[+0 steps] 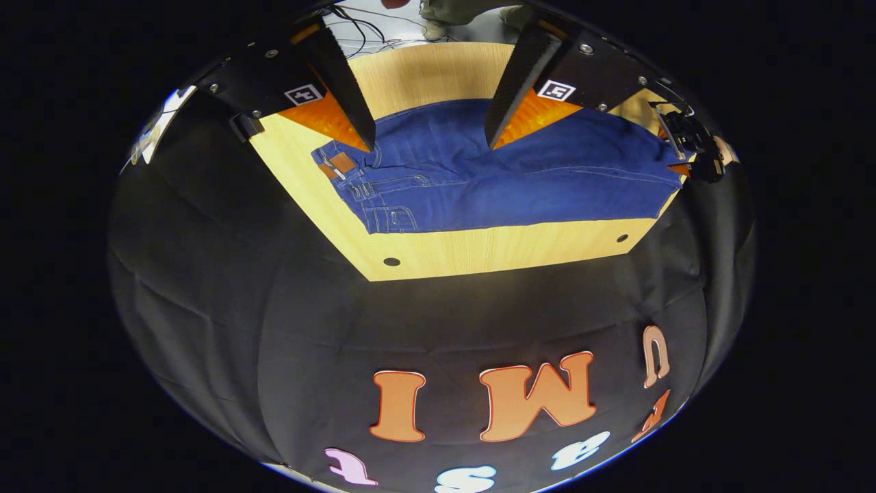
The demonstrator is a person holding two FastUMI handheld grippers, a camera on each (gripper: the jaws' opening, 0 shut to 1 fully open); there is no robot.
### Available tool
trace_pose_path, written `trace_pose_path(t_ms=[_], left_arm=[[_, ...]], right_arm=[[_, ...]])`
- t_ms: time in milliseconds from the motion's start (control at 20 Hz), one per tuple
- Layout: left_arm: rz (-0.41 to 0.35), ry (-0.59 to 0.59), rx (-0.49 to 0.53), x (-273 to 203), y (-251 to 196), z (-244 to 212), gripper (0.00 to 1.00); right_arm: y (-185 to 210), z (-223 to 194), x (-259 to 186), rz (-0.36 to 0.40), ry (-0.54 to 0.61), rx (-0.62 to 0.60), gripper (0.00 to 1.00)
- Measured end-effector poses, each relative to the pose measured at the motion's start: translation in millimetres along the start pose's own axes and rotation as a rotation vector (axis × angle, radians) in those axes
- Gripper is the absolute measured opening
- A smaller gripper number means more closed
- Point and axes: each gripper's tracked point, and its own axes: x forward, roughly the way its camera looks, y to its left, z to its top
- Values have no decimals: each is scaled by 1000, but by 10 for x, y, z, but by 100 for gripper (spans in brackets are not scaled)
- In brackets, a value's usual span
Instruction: Grasp the waist and the cuffs of the jeans and fold them to make the two legs overlap; first hold the waist and fold one-third of the jeans toward the cuffs, then hold the cuffs and fold the remaining one-third in the same direction to finish folding.
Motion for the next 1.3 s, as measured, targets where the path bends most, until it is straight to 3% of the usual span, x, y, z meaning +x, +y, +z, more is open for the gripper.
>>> trace_pose_path(t_ms=[50, 150, 250, 300, 350, 500, 700, 800, 900, 1300], left_arm=[[-4, 0, -4, 51, 0, 2, 87], [-38, -3, -52, 105, -106, -2, 52], [-3, -27, -56, 128, -184, 52, 17], [5, -28, -38, 130, -197, 49, 7], [-4, -25, -38, 107, -220, 62, 5], [-50, -30, -107, 121, -215, 31, 7], [-43, -11, -72, 96, -211, 33, 7], [-40, -2, -79, 88, -218, 20, 7], [-40, 14, -89, 92, -217, 28, 7], [-63, 48, -101, 98, -209, 35, 7]], right_arm=[[-3, -2, -5, -8, 2, -2, 98], [5, 17, -14, -19, -5, -2, 98], [6, 19, 21, -28, -12, -19, 98], [-25, 20, 55, -37, -22, -59, 98], [-85, 28, 85, -55, -37, -128, 98], [-404, 199, 139, -127, -129, -524, 99], [-508, 47, 345, -118, -163, -1041, 98], [-470, -135, 574, -65, -169, -1328, 98], [-554, -510, 862, 23, -105, -1536, 98], [-823, -952, 1475, 152, 99, -1717, 98]])
